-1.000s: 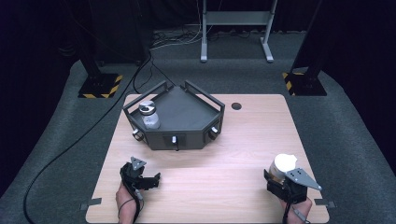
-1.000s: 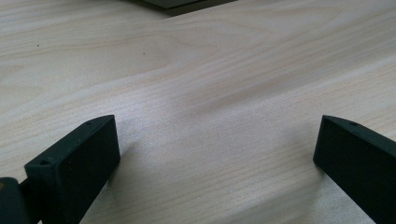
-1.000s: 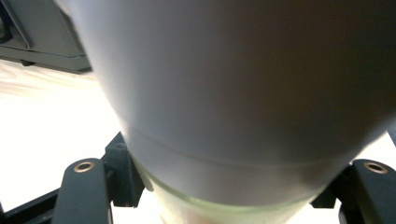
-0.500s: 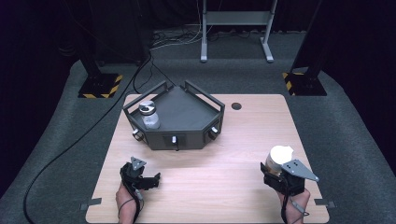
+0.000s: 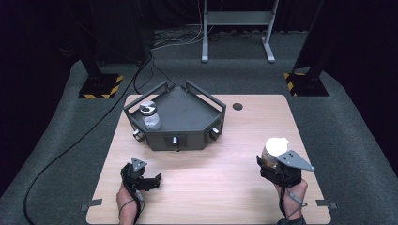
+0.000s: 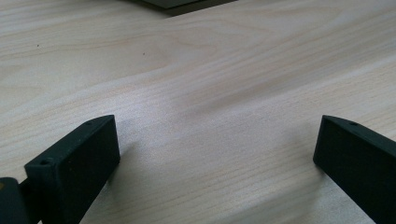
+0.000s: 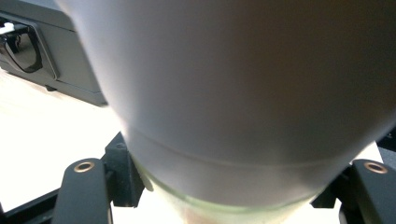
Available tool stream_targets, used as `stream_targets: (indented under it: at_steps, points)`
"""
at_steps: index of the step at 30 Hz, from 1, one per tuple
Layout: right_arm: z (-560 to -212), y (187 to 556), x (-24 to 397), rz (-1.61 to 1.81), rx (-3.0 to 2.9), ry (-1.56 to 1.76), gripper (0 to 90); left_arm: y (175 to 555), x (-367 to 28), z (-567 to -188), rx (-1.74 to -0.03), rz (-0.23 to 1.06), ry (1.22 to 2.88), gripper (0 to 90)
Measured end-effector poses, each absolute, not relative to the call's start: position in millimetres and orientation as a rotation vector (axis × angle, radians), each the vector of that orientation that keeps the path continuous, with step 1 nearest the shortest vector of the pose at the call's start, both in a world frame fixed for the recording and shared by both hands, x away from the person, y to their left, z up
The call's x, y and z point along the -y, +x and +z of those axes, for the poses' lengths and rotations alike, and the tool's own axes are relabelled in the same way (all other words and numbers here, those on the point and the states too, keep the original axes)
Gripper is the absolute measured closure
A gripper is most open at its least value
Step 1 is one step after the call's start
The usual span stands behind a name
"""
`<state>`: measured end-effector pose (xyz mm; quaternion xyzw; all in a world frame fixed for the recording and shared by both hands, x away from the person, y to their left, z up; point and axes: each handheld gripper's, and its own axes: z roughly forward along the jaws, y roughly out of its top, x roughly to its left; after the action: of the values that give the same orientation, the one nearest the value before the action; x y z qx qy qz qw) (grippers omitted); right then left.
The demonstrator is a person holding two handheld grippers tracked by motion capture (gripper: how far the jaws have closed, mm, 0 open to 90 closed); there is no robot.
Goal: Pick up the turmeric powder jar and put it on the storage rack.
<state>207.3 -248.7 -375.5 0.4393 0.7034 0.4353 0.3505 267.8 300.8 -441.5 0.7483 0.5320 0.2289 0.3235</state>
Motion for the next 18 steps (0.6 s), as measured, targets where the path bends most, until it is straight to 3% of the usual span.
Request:
stream_targets:
  at_steps: [18]
  points:
    - [-361, 230, 238, 1.141, -1.853, 1.079, 29.9, 268, -301, -442, -1.397, 0.6, 1.963, 0.3]
